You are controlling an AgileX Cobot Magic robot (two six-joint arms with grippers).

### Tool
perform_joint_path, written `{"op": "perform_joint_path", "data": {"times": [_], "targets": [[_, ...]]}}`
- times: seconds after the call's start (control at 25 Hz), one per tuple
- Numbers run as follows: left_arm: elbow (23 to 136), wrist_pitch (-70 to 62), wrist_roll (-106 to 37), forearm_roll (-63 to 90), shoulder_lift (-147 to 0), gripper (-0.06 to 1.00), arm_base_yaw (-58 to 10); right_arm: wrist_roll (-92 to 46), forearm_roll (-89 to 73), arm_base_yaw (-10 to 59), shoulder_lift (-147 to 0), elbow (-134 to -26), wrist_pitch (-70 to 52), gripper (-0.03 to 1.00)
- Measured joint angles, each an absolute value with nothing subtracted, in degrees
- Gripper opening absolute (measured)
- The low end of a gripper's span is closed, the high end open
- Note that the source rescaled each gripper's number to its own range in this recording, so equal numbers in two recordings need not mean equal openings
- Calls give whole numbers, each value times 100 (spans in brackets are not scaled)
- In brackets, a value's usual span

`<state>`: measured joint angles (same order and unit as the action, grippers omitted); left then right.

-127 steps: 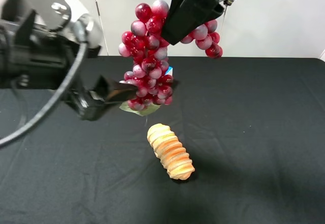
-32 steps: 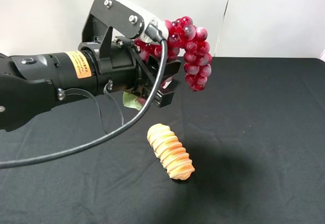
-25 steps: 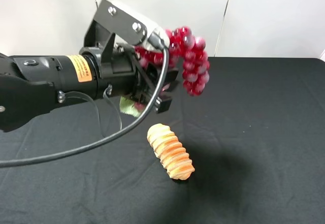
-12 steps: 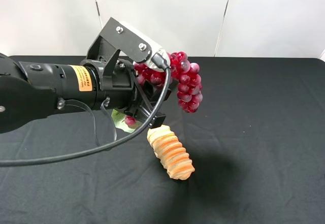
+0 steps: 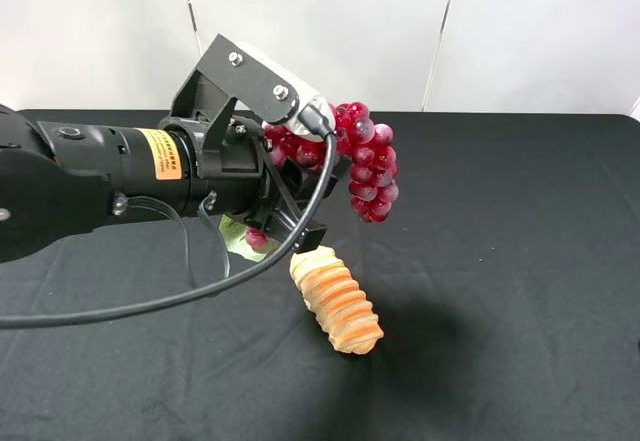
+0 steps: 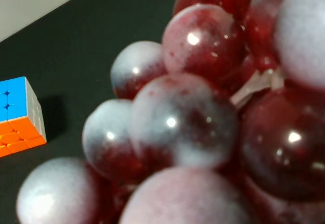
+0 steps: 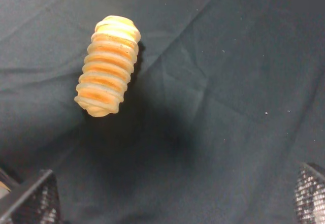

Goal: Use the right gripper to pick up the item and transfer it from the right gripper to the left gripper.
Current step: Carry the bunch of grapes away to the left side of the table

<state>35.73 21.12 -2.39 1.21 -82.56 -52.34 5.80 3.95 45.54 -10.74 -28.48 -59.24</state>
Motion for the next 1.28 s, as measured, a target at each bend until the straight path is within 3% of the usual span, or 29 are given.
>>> {"op": "perform_joint_path", "data": {"times": [0.12,0.56,0.92,1.28], "targets": [[3573,2112,-239,121,-8256,2,-5234,580,391,4139,-1074,-2848,-5922,100],[3573,2112,-239,121,-8256,2,-5234,580,391,1349,-1074,-2848,-5922,100],[3573,2112,-239,121,-8256,1,-5234,581,391,737,-239,-2843,-5871,100],[3573,2112,-239,121,-8256,1,-5234,592,391,596,27,-2843,-5844,100]]}}
